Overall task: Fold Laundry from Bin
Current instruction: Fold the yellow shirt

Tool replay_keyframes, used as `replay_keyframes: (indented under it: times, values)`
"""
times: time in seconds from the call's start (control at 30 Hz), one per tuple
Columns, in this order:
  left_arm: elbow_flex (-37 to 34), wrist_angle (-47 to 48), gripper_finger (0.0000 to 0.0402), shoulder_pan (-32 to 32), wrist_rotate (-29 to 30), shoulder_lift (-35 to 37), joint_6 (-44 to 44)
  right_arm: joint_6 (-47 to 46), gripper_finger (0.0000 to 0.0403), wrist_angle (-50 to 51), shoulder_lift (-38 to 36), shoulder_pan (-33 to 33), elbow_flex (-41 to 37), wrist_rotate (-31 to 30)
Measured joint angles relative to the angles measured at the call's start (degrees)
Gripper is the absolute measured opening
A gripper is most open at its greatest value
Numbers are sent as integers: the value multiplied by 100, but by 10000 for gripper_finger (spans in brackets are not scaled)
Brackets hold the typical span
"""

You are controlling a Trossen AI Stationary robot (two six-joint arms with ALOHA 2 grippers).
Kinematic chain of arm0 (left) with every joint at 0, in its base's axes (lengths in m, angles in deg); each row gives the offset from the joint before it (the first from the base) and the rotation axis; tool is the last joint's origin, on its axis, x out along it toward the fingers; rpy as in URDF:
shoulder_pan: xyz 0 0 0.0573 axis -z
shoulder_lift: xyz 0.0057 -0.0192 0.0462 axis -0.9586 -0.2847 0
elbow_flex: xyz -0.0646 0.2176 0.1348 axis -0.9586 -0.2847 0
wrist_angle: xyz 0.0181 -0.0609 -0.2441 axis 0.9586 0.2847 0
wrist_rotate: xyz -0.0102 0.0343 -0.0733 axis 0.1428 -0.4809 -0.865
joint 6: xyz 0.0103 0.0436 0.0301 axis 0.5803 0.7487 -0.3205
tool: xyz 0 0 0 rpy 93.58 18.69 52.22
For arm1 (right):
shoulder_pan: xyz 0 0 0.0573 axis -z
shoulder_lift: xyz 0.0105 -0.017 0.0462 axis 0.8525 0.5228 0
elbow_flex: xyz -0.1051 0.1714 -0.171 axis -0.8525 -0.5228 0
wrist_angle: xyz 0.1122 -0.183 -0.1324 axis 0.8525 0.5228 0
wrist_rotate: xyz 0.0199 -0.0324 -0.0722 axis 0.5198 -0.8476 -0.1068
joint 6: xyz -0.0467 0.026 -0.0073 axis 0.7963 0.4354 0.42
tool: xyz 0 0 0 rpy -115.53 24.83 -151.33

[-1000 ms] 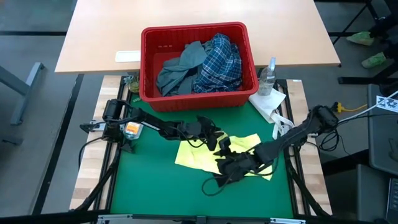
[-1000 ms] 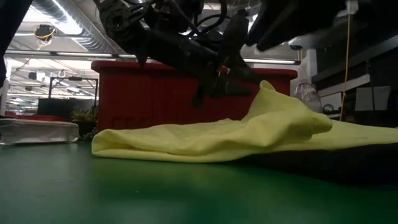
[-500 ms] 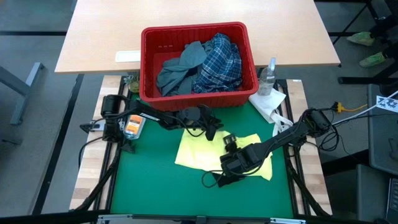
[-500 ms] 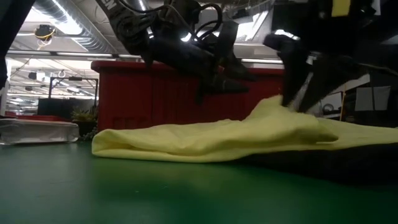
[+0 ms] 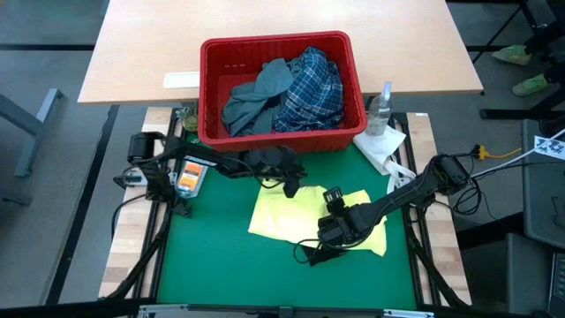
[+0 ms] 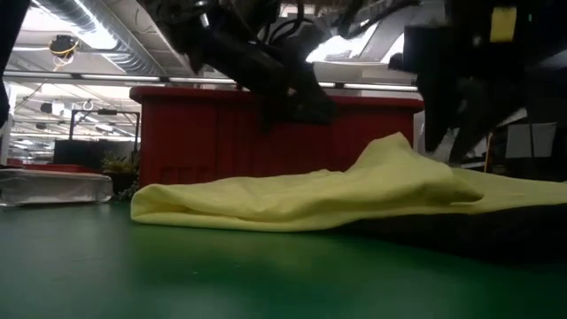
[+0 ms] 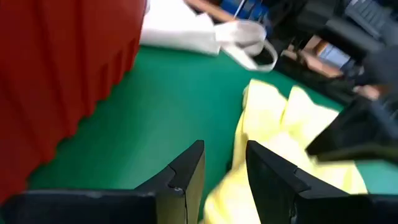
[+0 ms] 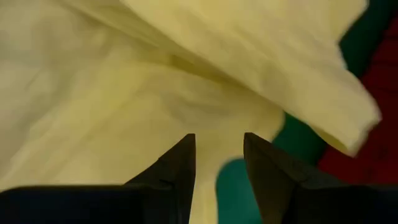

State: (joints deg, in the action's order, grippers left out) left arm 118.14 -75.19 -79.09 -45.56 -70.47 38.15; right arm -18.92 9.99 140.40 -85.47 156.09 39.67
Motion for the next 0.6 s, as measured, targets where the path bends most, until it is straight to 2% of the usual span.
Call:
replay_keyframes:
  times: [0.17,0.3,0.4,0.47,0.6]
  values:
    - [-7,1531,112,83,-116,568,-52,70,136,534,-34,-4,726,-262]
    - [-2,2523,111,215,-562,975,-156,332,136,183,-36,5,949,-890]
    - [-3,3134,112,391,-598,1101,-486,487,136,-197,-22,110,854,-1397]
    - [-1,3306,114,519,-600,1114,-609,529,136,-395,-7,259,687,-1383]
    - [0,3712,131,781,-600,1062,-804,531,136,-750,3,615,230,-922]
